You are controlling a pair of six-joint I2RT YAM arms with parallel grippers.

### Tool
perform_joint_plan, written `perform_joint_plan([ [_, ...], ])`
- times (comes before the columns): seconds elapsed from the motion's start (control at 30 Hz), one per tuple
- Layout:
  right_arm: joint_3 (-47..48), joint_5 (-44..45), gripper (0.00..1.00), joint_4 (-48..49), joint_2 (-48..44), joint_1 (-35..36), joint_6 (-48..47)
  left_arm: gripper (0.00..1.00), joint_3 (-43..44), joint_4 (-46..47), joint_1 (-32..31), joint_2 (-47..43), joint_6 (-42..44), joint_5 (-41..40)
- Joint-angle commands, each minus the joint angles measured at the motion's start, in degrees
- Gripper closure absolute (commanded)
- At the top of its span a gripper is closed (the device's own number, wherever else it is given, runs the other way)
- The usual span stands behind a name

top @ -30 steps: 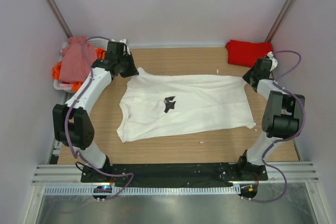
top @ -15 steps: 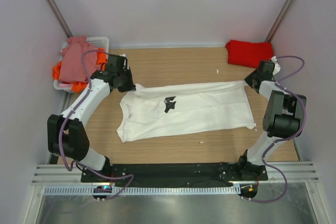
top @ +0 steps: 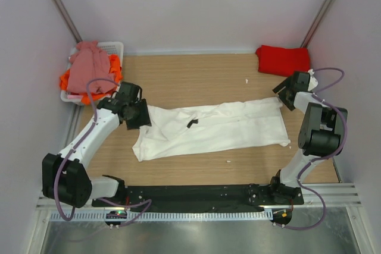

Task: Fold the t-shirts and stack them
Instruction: Fold the tshirt

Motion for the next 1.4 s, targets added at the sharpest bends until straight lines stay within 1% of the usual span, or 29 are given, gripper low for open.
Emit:
perform_joint_plan([
  [0.0,-0.6,5.1,0.00,-1.1,-3.4,-0.3,0.8,0.06,-2.2,-5.8,-0.2,-3.2,-2.0,-4.8],
  [0.03,-0.9,6.6,0.00,-1.8,-5.4,-0.3,0.6,0.01,-2.2,-6.2,-0.2,-5.2,-2.6,-5.7],
  [0.07,-1.8,8.5,0.00,-1.3,-6.5,-0.3,0.6,0.00,-2.2,-6.4,-0.2,-6.4,-2.9,-6.0],
  [0.17,-3.8,9.7,0.00,1.2,-11.8,-0.1,-0.2,0.01,-2.5,-4.3,-0.5,-10.7,-4.8,-6.2],
  [0.23,-6.5,8.3,0.00,3.9,-15.0,0.7,-0.9,0.05,-2.9,-0.8,-0.8,-11.6,-5.3,-5.4],
  [0.27,-7.5,7.0,0.00,8.3,-16.2,1.2,-2.3,0.08,-3.6,0.9,-1.0,-11.7,-5.5,-4.7],
  [0.3,-9.1,5.5,0.00,10.1,-18.3,1.6,-3.2,0.12,-4.0,4.0,-1.5,-11.4,-5.9,-3.6],
  [0.33,-9.5,2.1,0.02,11.5,-18.9,2.9,-3.8,0.12,-4.4,5.5,-2.9,-10.9,-6.2,-3.4],
  [0.37,-9.6,0.2,0.05,13.8,-19.2,3.6,-4.5,0.12,-4.6,6.6,-3.9,-8.9,-6.5,-3.6],
  [0.4,-9.0,-2.0,0.06,14.4,-18.7,4.9,-6.3,0.13,-4.7,8.7,-5.1,-7.8,-7.5,-4.9],
  [0.43,-8.2,-3.9,0.07,14.5,-17.9,7.1,-7.0,0.13,-4.8,9.6,-7.7,-6.1,-8.0,-5.7],
  [0.47,-6.0,-6.1,0.10,13.1,-17.1,8.5,-8.0,0.14,-4.5,11.0,-8.8,-4.6,-8.4,-6.4],
  [0.53,-3.6,-6.9,0.12,11.0,-13.8,11.0,-10.1,0.15,-4.5,12.1,-11.6,0.5,-10.3,-8.9],
  [0.57,-1.0,-7.0,0.14,7.3,-12.6,13.2,-10.4,0.16,-4.8,13.6,-12.2,2.1,-11.1,-9.2],
  [0.63,1.3,-7.3,0.17,2.6,-9.0,14.0,-10.4,0.21,-5.7,15.6,-12.7,7.0,-13.1,-9.8],
  [0.67,2.9,-7.9,0.18,-1.3,-7.7,15.6,-10.3,0.24,-6.4,17.6,-12.8,9.0,-13.7,-9.5],
  [0.7,3.3,-8.7,0.19,-3.0,-6.7,15.8,-10.3,0.28,-6.7,19.0,-12.9,12.3,-14.1,-8.5],
  [0.77,2.7,-7.9,0.20,-6.5,-4.8,16.1,-10.2,0.31,-6.2,20.4,-13.0,15.9,-15.1,-7.3],
  [0.87,0.3,-7.5,0.20,-8.4,-3.0,16.4,-9.5,0.33,-5.1,20.9,-13.2,20.4,-15.1,-6.8],
  [0.9,-0.3,-9.3,0.20,-8.4,-2.4,16.5,-9.1,0.35,-4.2,20.8,-13.2,21.7,-14.9,-6.7],
  [1.0,-2.2,-11.8,0.20,-9.8,-0.7,16.7,-8.3,0.35,-3.1,20.5,-13.2,22.3,-14.5,-7.2],
  [1.1,-4.6,-12.7,0.19,-11.0,0.5,17.4,-8.4,0.35,-1.3,20.0,-13.2,23.9,-13.5,-7.4],
  [1.13,-5.4,-13.4,0.18,-11.1,0.7,17.7,-8.5,0.35,0.6,19.5,-13.2,24.7,-13.1,-7.2],
  [1.2,-8.1,-15.6,0.18,-11.5,0.0,17.8,-8.2,0.36,2.8,18.4,-12.7,27.9,-11.7,-6.9],
  [1.23,-9.3,-16.9,0.18,-10.7,-0.7,18.4,-8.0,0.36,6.2,17.1,-12.3,29.1,-11.3,-6.5],
  [1.27,-12.3,-17.7,0.18,-10.2,-1.4,18.8,-7.0,0.35,8.1,16.4,-11.8,32.3,-10.3,-6.3],
  [1.3,-13.8,-18.1,0.19,-9.8,-3.9,19.2,-6.2,0.35,10.5,15.9,-10.5,34.2,-10.1,-6.4],
  [1.33,-16.5,-16.9,0.21,-9.5,-5.7,20.3,-5.3,0.35,16.8,14.5,-10.0,36.2,-9.9,-7.0],
  [1.37,-18.1,-15.8,0.20,-9.4,-8.3,20.7,-3.9,0.35,20.9,14.0,-9.6,39.3,-9.3,-7.5],
])
